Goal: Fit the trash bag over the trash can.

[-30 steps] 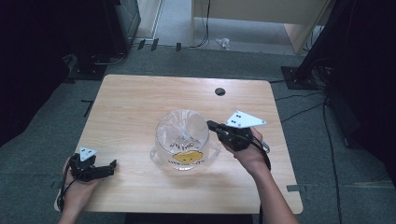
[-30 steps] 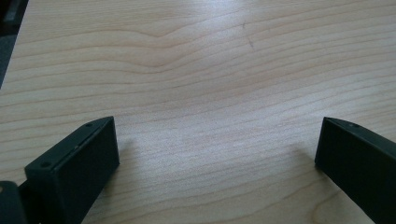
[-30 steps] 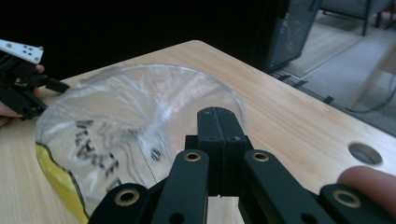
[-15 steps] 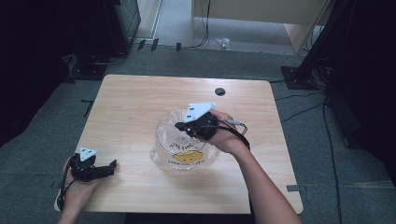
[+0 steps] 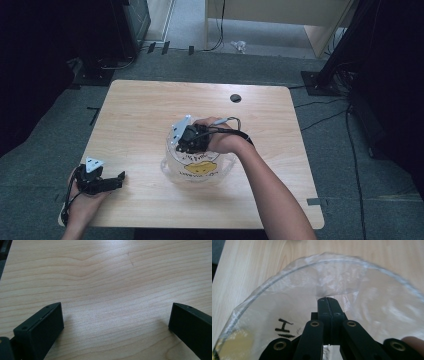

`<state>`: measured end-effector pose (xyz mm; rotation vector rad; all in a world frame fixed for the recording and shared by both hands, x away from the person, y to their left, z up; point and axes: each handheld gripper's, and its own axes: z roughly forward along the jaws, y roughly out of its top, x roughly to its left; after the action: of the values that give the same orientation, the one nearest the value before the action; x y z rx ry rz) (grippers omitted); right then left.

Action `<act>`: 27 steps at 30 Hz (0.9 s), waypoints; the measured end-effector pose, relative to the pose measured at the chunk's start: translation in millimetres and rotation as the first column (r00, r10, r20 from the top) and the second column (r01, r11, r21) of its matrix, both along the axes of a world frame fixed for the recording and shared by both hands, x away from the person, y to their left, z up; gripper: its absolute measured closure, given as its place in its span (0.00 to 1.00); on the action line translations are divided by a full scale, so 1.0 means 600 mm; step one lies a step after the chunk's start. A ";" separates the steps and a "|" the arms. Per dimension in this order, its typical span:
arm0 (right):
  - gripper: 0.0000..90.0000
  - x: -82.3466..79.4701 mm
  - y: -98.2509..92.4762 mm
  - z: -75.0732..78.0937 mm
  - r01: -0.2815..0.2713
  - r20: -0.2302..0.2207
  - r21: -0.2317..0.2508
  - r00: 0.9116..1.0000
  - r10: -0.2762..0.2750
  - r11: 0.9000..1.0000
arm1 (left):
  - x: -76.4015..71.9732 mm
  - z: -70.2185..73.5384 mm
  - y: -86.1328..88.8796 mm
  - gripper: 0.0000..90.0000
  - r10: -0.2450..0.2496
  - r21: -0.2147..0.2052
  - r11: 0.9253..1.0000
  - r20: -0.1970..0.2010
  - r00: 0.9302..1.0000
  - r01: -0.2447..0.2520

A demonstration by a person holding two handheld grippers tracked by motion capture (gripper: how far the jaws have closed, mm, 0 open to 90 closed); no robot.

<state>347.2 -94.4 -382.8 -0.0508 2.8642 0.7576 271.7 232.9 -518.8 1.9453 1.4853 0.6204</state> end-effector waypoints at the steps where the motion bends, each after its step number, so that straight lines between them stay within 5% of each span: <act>1: 1.00 0.000 0.003 -0.003 -0.002 0.006 -0.027 1.000 0.002 1.000 | 0.000 0.000 0.000 0.00 -0.001 0.001 1.000 0.000 1.000 0.001; 6: 1.00 0.007 0.021 -0.011 -0.046 -0.020 -0.130 0.999 0.044 0.990 | 0.001 0.000 -0.001 0.00 -0.005 0.004 1.000 0.000 1.000 0.005; 9: 1.00 0.000 0.037 -0.008 -0.128 -0.034 -0.203 0.992 0.123 0.971 | 0.001 0.000 -0.001 0.00 -0.005 0.004 1.000 -0.001 1.000 0.005; 12: 1.00 -0.006 0.051 -0.011 -0.202 -0.070 -0.236 0.979 0.190 0.951 | 0.001 0.000 -0.001 0.00 -0.006 0.004 1.000 -0.001 1.000 0.006; 17: 1.00 0.003 0.074 -0.026 -0.245 -0.110 -0.265 0.969 0.223 0.933 | 0.001 0.000 -0.001 0.00 -0.006 0.002 1.000 0.002 1.000 0.006; 27: 1.00 0.031 0.076 -0.079 -0.276 -0.186 -0.204 0.953 0.239 0.939 | 0.001 0.000 -0.002 0.00 -0.009 0.002 1.000 0.001 1.000 0.009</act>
<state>365.7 -48.7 -430.3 -0.4243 3.1241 0.4878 272.5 231.9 -518.9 1.9515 1.4746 0.6189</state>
